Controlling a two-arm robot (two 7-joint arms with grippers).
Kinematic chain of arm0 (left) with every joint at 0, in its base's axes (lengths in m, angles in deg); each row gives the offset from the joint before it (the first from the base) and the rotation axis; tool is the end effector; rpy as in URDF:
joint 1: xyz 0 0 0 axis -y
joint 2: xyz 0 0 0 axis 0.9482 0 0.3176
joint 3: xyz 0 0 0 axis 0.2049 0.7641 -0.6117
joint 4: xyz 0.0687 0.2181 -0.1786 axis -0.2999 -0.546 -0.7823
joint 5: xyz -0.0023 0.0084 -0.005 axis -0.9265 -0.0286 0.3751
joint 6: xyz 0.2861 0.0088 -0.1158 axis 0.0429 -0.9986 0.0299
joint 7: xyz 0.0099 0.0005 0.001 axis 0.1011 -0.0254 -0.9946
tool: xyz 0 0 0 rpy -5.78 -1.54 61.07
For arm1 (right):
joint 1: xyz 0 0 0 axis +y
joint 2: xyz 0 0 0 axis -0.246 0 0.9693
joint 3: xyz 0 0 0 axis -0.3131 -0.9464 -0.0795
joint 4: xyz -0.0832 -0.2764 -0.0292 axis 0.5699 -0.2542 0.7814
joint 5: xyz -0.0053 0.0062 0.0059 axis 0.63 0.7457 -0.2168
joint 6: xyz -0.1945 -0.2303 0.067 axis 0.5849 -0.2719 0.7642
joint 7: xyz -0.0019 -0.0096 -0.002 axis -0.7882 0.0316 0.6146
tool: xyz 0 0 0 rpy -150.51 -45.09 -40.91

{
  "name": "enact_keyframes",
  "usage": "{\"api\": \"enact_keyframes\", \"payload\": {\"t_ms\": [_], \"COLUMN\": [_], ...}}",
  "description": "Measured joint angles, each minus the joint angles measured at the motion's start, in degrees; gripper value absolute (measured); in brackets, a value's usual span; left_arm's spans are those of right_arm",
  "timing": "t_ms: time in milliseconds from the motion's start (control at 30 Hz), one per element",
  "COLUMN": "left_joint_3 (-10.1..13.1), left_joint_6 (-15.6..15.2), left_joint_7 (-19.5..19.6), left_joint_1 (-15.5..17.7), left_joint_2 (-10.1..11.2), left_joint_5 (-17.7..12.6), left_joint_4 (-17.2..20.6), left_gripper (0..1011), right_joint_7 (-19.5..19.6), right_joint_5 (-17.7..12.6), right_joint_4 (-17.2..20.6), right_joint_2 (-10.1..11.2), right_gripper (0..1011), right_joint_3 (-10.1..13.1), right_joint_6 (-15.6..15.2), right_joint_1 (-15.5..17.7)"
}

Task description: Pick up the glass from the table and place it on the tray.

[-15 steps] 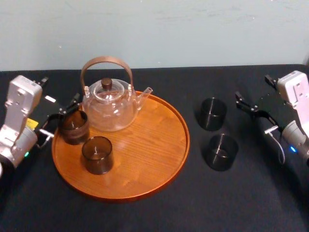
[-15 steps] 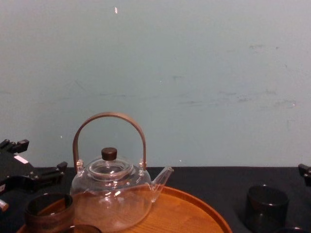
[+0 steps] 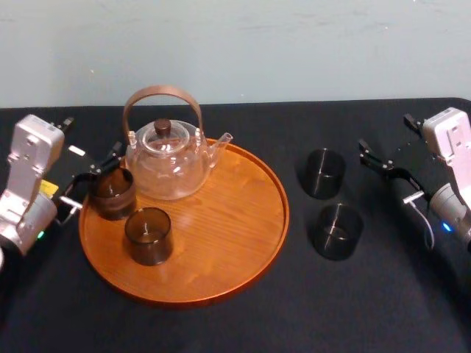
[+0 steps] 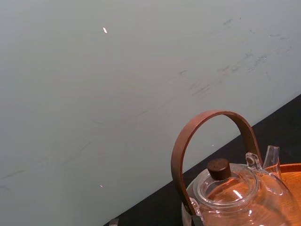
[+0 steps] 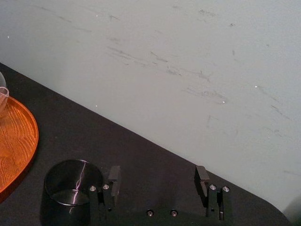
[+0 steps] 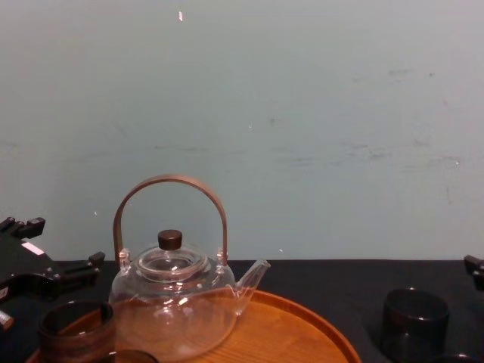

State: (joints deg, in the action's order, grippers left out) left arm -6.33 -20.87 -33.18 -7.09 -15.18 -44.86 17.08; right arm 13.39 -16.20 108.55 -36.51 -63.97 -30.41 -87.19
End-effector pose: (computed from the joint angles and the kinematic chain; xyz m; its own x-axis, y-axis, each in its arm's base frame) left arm 0.3579 0.0826 -0.3023 0.2923 0.8803 0.3738 -0.9553 0.2873 0.0704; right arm 0.3581 -0.0828 -0.3022 0.2922 -0.8803 0.3737 0.9553 0.2872 -0.0703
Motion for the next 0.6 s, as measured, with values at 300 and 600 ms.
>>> {"api": "enact_keyframes", "payload": {"t_ms": [300, 600], "left_joint_3": [0.00, 0.00], "left_joint_6": [0.00, 0.00], "left_joint_7": [0.00, 0.00], "left_joint_1": [0.00, 0.00], "left_joint_2": [0.00, 0.00], "left_joint_5": [0.00, 0.00], "left_joint_4": [0.00, 0.00], "left_gripper": [1001, 1001], "right_joint_7": [0.00, 0.00], "right_joint_5": [0.00, 0.00], "right_joint_4": [0.00, 0.00], "right_joint_2": [0.00, 0.00], "right_gripper": [1002, 1002], "right_joint_3": [0.00, 0.00], "right_joint_6": [0.00, 0.00], "right_joint_1": [0.00, 0.00]}}
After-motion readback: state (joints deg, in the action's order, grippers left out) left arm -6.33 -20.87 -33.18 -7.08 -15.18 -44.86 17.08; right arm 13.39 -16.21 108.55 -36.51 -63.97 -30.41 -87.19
